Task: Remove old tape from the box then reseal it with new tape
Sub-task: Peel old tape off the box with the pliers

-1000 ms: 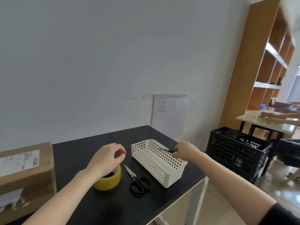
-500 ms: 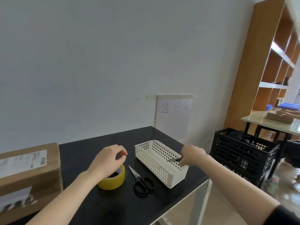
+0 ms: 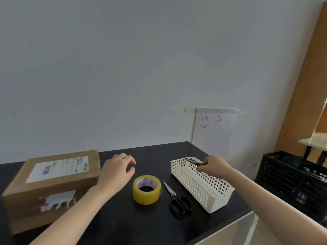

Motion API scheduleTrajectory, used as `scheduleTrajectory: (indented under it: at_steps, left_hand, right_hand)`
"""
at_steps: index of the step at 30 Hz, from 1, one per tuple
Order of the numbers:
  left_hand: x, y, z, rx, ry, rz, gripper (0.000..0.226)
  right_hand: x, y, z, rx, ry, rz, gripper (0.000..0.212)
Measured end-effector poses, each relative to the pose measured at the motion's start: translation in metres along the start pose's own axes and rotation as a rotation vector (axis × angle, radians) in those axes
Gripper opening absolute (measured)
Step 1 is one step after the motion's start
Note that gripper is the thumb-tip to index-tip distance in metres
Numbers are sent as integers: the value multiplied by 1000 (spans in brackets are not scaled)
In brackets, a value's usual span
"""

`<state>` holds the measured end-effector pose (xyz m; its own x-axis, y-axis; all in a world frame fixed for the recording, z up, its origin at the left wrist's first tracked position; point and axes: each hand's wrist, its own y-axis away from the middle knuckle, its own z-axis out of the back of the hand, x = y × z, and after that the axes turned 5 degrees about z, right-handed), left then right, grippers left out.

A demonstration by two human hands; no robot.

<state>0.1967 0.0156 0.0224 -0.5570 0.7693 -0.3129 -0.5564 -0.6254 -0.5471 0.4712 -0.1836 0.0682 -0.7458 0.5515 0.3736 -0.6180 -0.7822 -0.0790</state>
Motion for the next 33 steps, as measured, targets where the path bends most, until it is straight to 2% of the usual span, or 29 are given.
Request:
scheduleTrajectory:
  at_steps: [8, 15, 22, 27, 33]
  left_hand:
    - [34, 9, 20, -55, -118, 183, 31]
    - [58, 22, 35, -18, -138, 186, 43]
    - [88, 41, 58, -32, -151, 151, 40]
    - [104, 55, 74, -27, -176, 154, 36]
    - [120, 68, 86, -6, -187, 167, 29]
  right_hand:
    - [49, -9, -20, 0, -62, 90, 24]
    - [92, -5, -43, 41, -84, 158, 24]
    - [133, -6, -75, 120, -107, 234, 37]
    - [163, -2, -99, 126, -94, 253, 33]
    - [190, 3, -126, 112, 80, 303, 35]
